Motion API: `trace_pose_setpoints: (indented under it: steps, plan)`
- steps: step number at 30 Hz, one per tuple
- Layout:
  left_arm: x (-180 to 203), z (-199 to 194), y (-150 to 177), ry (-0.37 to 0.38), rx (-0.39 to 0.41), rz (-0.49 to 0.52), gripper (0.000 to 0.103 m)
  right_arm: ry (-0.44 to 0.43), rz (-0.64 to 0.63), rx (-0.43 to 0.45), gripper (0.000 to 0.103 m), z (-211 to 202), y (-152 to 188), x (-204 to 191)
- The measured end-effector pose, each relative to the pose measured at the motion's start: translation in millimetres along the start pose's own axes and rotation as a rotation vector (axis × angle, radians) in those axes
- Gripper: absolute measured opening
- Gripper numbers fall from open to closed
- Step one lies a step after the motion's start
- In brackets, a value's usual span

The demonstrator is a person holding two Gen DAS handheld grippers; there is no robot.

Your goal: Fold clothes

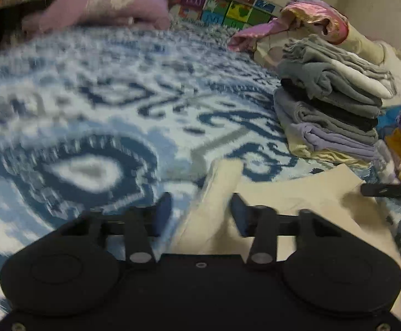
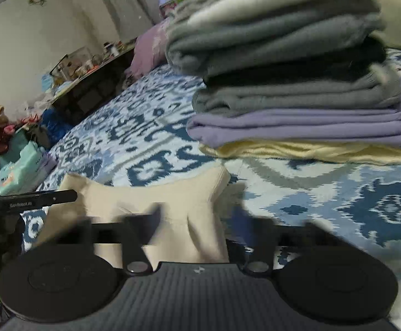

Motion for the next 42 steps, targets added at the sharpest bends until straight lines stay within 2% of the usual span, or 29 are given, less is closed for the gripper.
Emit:
trace_pose_setpoints:
  steps: [1, 2, 4, 5, 7, 9, 10, 13, 15, 16, 17, 18, 19, 20, 21, 22, 23, 25, 27, 28, 29, 31, 32, 35, 36, 37, 38, 40, 42]
  plan:
    - [-5, 1, 2, 0.043, -0.007, -0.046, 0.017, -0.024, 0.018, -0.007, 0.009, 3, 1, 3]
    - [-14, 0, 3, 0.13, -0.007, -0.142, 0.015, -0.073, 0.058, 0.003, 0.009, -2, 6, 9]
    - [-40, -3, 7, 0.421, 0.011, -0.424, 0.012, -0.19, 0.134, 0.041, 0.009, -7, 1, 20]
    - [-49, -2, 9, 0.478, 0.015, -0.504, 0.012, -0.228, 0.179, 0.062, 0.009, -17, 7, 28]
    - [-64, 7, 17, 0.52, -0.003, -0.636, 0.012, -0.263, 0.278, 0.079, 0.009, -25, 17, 49]
    - [-78, 24, 30, 0.493, -0.062, -0.767, 0.012, -0.237, 0.365, 0.045, 0.009, -9, 26, 65]
    - [-80, 29, 33, 0.484, -0.07, -0.796, 0.012, -0.216, 0.393, 0.02, 0.008, 0, 31, 69]
    - [-75, 24, 30, 0.464, -0.073, -0.788, 0.015, -0.168, 0.372, 0.021, 0.012, -3, 27, 61]
    - [-73, 20, 28, 0.438, -0.054, -0.777, 0.018, -0.164, 0.377, 0.026, 0.019, -19, 40, 59]
    - [-72, 18, 27, 0.426, -0.047, -0.771, 0.02, -0.169, 0.388, 0.023, 0.023, -16, 34, 58]
    - [-69, 15, 25, 0.415, -0.035, -0.755, 0.025, -0.173, 0.391, 0.026, 0.03, -22, 38, 57]
    - [-66, 13, 22, 0.404, -0.025, -0.73, 0.031, -0.176, 0.394, 0.028, 0.032, -28, 41, 56]
    - [-61, 11, 19, 0.377, -0.02, -0.686, 0.031, -0.178, 0.394, 0.03, 0.033, -33, 45, 54]
    - [-60, 13, 18, 0.386, -0.017, -0.677, 0.023, -0.173, 0.376, 0.021, 0.028, -33, 51, 49]
    - [-59, 15, 18, 0.406, -0.015, -0.678, 0.009, -0.177, 0.368, 0.015, 0.016, -24, 46, 45]
    - [-58, 17, 18, 0.427, -0.012, -0.68, 0.009, -0.203, 0.379, 0.024, 0.009, -28, 50, 44]
    - [-62, 17, 20, 0.473, -0.002, -0.733, 0.009, -0.227, 0.407, 0.046, 0.009, -38, 56, 49]
    - [-74, 20, 23, 0.443, 0.0, -0.804, 0.009, -0.265, 0.461, 0.085, 0.009, -56, 69, 58]
    - [-82, 29, 29, 0.401, -0.018, -0.824, 0.013, -0.174, 0.483, 0.045, 0.006, -49, 91, 70]
    - [-79, 27, 26, 0.381, -0.009, -0.784, 0.013, -0.185, 0.486, 0.052, 0.005, -48, 99, 69]
    - [-74, 24, 22, 0.357, 0.001, -0.74, 0.013, -0.169, 0.466, 0.045, 0.01, -50, 100, 63]
    - [-64, 17, 14, 0.308, 0.02, -0.651, 0.025, -0.125, 0.418, 0.06, 0.023, -62, 100, 52]
    - [-63, 11, 12, 0.262, 0.051, -0.628, 0.026, -0.105, 0.405, 0.076, 0.031, -63, 99, 46]
    - [-58, -15, 5, 0.085, 0.155, -0.541, 0.028, -0.031, 0.355, 0.119, 0.032, -66, 86, 29]
    - [-53, -22, 5, 0.038, 0.186, -0.495, 0.028, 0.002, 0.327, 0.137, 0.032, -58, 69, 22]
    - [-47, -30, 4, 0.018, 0.204, -0.436, 0.028, 0.026, 0.287, 0.158, 0.032, -69, 72, 13]
    - [-38, -34, 2, 0.043, 0.201, -0.375, 0.028, 0.018, 0.235, 0.171, 0.032, -80, 75, 0]
    - [-19, -38, -2, 0.107, 0.18, -0.267, 0.028, -0.056, 0.144, 0.158, 0.032, -69, 41, 1]
    - [-9, -29, 2, 0.152, 0.115, -0.212, 0.028, -0.105, 0.069, 0.128, 0.03, -44, 10, -5]
Point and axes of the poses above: each gripper's, at about its wrist camera, not at the fingertips, and z roughly the way its jaws point, x to its right, y to its underside, the point moved 4 cm from there along z, roughly the way its jaws point, and after that the axes turned 8 degrees about -x, right-handed, at the moved point
